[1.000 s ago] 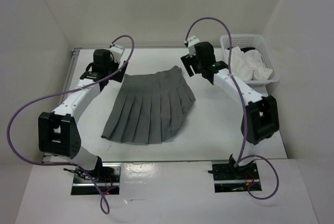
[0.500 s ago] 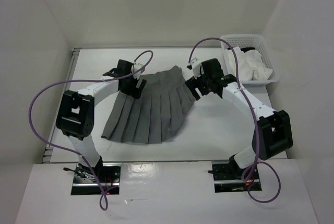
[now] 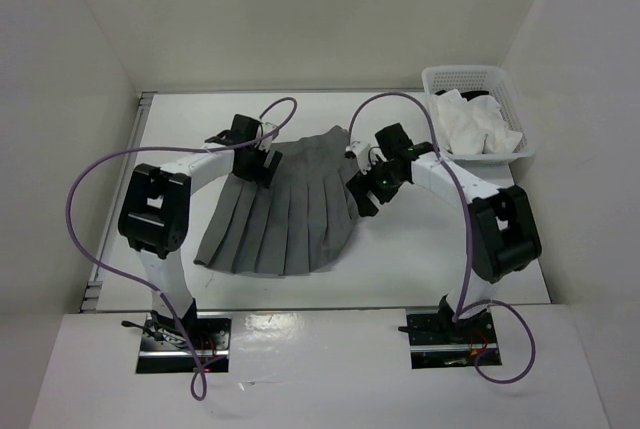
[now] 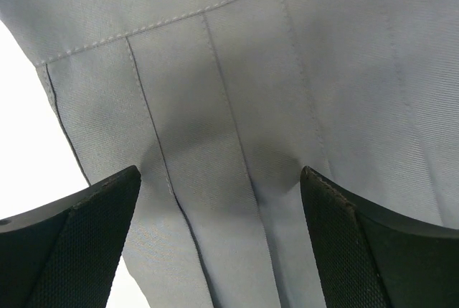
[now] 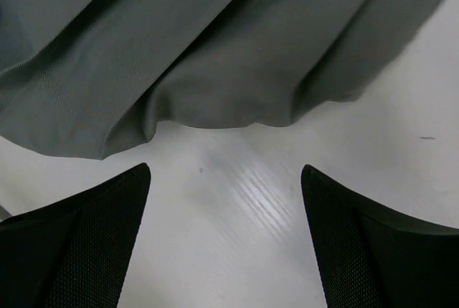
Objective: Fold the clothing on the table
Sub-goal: Flatten the skirt out
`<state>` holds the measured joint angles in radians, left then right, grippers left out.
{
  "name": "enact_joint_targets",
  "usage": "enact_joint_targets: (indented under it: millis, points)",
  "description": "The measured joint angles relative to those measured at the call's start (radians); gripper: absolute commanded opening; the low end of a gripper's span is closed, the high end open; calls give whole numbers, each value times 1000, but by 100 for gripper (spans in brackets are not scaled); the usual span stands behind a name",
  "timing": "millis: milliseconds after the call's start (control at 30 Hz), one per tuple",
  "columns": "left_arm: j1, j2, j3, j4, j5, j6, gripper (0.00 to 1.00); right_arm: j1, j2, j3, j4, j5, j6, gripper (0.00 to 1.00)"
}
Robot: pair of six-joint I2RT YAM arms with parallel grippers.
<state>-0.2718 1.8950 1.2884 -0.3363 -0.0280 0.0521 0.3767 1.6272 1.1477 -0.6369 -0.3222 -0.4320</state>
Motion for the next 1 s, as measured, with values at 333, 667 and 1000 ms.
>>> enact_joint_targets:
  millis: [333,667,1000]
  points:
    - [36,42,2,2,-8,-33,95,3,200,106,-74,-157,-42,90]
    - [53,76,40,0,40,-56,55,72,252,154,-80,-204,-50,90]
    - [74,77,42,0,53,-55,86,167,329,180,-67,-188,-48,36]
